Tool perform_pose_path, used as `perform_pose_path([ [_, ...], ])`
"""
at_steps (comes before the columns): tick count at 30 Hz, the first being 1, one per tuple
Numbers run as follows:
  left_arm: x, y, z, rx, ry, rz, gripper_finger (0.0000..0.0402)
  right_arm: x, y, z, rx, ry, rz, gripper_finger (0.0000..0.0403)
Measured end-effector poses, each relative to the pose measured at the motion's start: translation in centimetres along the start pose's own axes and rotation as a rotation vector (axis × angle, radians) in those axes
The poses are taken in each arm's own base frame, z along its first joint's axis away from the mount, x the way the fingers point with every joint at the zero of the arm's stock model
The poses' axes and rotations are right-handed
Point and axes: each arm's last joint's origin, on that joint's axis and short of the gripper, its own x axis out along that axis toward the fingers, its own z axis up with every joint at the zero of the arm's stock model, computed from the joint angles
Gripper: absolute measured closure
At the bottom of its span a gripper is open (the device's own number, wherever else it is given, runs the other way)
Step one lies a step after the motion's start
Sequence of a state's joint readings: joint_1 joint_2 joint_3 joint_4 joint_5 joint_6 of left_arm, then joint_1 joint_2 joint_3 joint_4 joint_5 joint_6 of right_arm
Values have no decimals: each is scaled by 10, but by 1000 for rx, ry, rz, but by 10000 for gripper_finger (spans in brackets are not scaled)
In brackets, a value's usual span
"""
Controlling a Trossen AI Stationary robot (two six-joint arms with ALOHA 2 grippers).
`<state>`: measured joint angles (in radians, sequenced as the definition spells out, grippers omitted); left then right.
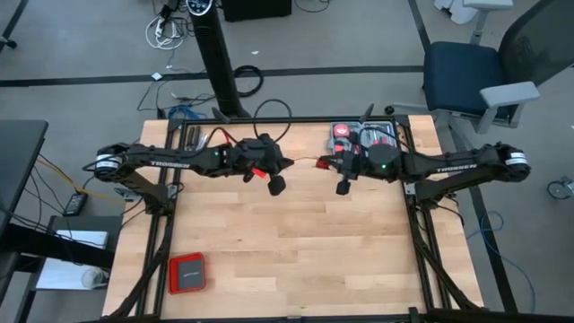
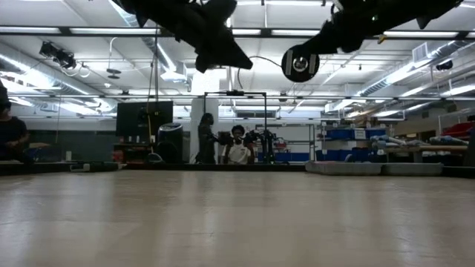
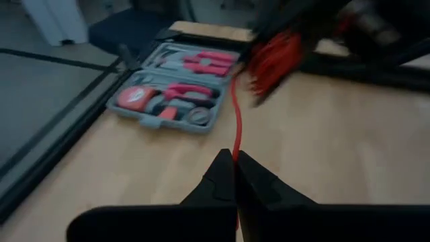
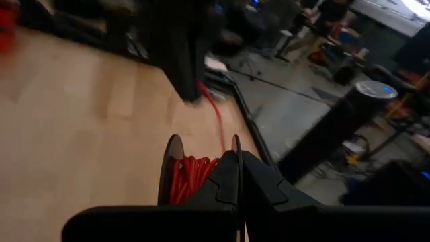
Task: Coil cords
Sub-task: Coil the red cable wire onto the black spool
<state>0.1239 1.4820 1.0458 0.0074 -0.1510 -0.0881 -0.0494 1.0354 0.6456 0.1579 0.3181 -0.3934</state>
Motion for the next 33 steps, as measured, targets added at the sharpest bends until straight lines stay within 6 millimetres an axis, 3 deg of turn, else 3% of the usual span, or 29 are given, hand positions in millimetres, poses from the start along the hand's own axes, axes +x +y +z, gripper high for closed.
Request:
perform_pose_path([
  [12, -5, -20, 8, -22, -96, -111, 401, 25, 8, -8, -59, 55, -119, 401],
  [25, -7, -23, 19, 5, -210, -128, 401, 56, 16, -3, 27, -143, -245, 401],
  [33, -7, -23, 18, 83, -204, -123, 401, 60, 16, 7, 113, -308, -186, 401],
])
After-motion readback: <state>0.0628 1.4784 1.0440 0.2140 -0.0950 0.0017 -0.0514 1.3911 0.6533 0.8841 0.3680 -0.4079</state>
